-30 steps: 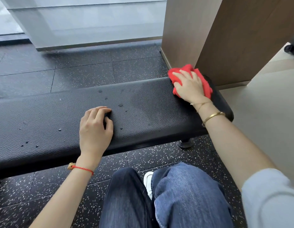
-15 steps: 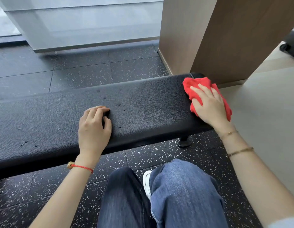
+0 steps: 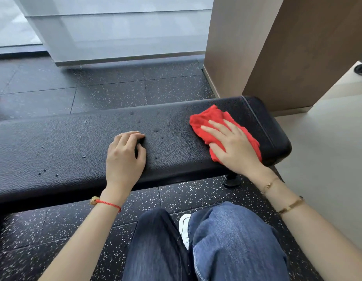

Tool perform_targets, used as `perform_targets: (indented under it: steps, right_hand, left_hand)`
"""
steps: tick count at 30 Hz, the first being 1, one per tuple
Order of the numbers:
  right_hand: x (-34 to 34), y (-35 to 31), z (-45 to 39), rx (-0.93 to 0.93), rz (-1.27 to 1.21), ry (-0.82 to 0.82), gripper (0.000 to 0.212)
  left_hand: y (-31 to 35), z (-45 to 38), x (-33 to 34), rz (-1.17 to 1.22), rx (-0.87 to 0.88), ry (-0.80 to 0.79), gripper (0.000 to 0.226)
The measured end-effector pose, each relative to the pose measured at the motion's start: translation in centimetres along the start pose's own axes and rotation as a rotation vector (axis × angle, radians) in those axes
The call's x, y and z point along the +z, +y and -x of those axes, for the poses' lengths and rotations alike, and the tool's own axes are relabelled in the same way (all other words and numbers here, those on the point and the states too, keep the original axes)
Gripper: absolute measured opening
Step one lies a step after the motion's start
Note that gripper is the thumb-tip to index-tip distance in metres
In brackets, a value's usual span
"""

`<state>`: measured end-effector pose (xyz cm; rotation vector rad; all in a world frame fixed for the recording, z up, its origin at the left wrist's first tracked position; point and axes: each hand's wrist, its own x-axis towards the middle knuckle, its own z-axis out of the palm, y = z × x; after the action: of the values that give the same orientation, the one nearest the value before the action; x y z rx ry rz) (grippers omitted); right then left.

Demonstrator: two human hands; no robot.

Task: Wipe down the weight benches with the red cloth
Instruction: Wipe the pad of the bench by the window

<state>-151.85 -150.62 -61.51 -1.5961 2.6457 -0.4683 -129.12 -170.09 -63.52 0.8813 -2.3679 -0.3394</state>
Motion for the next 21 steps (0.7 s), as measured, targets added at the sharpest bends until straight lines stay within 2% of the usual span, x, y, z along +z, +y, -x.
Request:
perform_targets:
  steps: [4, 7, 11, 16, 18, 21]
  right_hand:
    - [-0.5, 2.6, -3.0, 0.141, 0.033, 0.013, 0.048]
    - [-0.2, 1.7, -7.3, 0.227, 0.031, 0.018, 0.047]
    - [1.3, -3.0, -9.2, 0.107, 0.006, -0.03, 0.047]
    - [1.4, -4.5, -4.3, -0.142, -0.016, -0.089, 0.05]
    - [0.8, -2.9, -2.7, -0.15, -0.034, -0.077, 0.051]
    - [0.4, -0.2, -3.4, -0.045, -0.01, -0.029, 0.049]
  left_hand:
    - [0.0, -0.2, -0.3, 0.008, 0.005, -0.034, 0.023]
    - [0.1, -0.4, -0.7, 0.007, 0.003, -0.064, 0.023]
    - [0.1, -0.1, -1.0, -0.02, 0.038, -0.078, 0.025]
    - [-0.4, 0.1, -0.8, -0.054, -0.003, -0.044, 0.026]
    - [-0.5, 0.3, -0.6, -0.051, -0.008, -0.027, 0.026]
    - [-0.4, 0.6, -0.2, -0.057, -0.015, -0.004, 0.027]
